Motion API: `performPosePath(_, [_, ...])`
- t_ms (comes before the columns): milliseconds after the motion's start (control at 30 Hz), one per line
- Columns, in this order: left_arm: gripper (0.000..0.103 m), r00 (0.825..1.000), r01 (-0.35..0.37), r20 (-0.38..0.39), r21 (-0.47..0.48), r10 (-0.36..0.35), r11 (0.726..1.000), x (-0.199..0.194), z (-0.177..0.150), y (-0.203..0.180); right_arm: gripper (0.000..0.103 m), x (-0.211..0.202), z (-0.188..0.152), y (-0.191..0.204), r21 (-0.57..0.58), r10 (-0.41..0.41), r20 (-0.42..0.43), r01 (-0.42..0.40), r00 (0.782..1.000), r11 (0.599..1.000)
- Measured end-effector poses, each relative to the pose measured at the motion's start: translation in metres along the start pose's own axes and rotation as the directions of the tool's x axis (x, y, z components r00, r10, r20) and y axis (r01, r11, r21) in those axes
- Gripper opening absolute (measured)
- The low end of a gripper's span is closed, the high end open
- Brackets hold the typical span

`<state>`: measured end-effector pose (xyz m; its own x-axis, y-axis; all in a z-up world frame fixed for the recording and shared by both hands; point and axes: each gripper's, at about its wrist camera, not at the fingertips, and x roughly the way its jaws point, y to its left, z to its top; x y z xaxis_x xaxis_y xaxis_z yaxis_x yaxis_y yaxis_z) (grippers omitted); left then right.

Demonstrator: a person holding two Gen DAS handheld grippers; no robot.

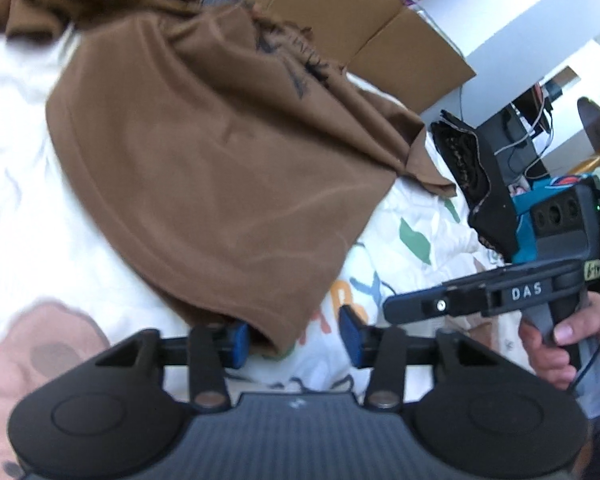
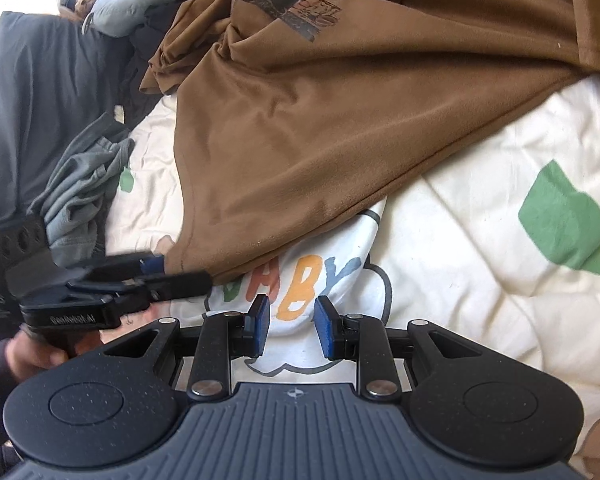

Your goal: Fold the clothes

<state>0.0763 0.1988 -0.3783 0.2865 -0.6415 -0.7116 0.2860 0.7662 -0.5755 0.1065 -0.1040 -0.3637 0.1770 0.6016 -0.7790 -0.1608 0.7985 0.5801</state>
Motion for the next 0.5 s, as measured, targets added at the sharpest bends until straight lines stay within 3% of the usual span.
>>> performPosePath(67, [0.019, 1.000, 0.016, -0.017, -0.010, -0.016, 1.000, 0.002, -0.002, 0.000, 0.031, 0.002, -0.001, -0.001, 0.019, 0.018, -0.002, -0.018, 1.000, 1.000])
performPosePath(200, [0.011, 0.999, 0.044, -0.003, -0.073, -0.045, 0.996, -0.002, -0.005, 0.004, 0.031, 0.004, -0.001, -0.001, 0.048, 0.062, 0.000, -0.062, 0.998, 0.997])
performPosePath(500, [0.005, 0.997, 0.078, 0.007, -0.225, -0.079, 0.971, -0.006, -0.011, 0.023, 0.038, 0.026, -0.005, -0.007, 0.176, 0.180, 0.005, -0.178, 0.984, 0.968])
